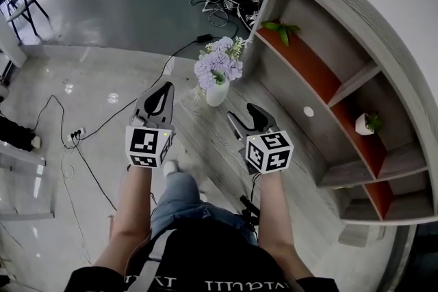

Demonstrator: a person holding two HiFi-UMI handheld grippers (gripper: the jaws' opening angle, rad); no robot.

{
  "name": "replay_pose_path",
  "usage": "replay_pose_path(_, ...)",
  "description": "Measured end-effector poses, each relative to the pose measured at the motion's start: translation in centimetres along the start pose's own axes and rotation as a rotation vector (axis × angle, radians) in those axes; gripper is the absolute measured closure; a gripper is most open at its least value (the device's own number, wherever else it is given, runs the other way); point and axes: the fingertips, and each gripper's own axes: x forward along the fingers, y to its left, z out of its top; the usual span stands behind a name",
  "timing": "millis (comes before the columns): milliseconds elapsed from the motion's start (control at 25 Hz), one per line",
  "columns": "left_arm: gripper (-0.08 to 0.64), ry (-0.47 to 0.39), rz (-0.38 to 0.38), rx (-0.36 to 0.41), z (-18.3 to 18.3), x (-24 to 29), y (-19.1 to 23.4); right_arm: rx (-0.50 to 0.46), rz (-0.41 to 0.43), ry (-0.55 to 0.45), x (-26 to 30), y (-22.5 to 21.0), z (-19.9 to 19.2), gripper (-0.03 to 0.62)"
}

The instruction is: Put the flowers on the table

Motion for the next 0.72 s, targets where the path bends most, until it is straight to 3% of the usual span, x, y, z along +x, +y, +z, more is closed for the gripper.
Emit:
replay_pose_path(120, 0.549, -0.022, 0.016, -0.006, 0.8, -0.8, -0.1, -0.017, -0.005, -0.042, -1.8, 0.9, 1.5, 0.316)
replay_pose_path(280, 0.549, -0.059, 0.025, -0.015, 2.1, -1.0, 0.2, -0.02, -0.043, -0.119, -3.6, 1.0, 3.7, 0.378)
replay_pose_path(400, 0.549, -0.079, 0.023, -0.017, 2.8, -1.0, 0.5, -0.037, -0.138, -0.132, -4.6, 0.2, 4.7, 0.555)
replay_pose_path(440, 0.549, -0.082, 0.02, -0.016, 2.9, -1.0, 0.6, -0.047, -0.167, -0.127, -4.8, 0.0, 4.9, 0.57)
replay_pose_path(720, 0.549, -0.094, -0.017, -0.011, 4.2, 0.4, 2.0, 0.009, -0.223, -0.184, -4.8, -0.3, 7.3, 0.577)
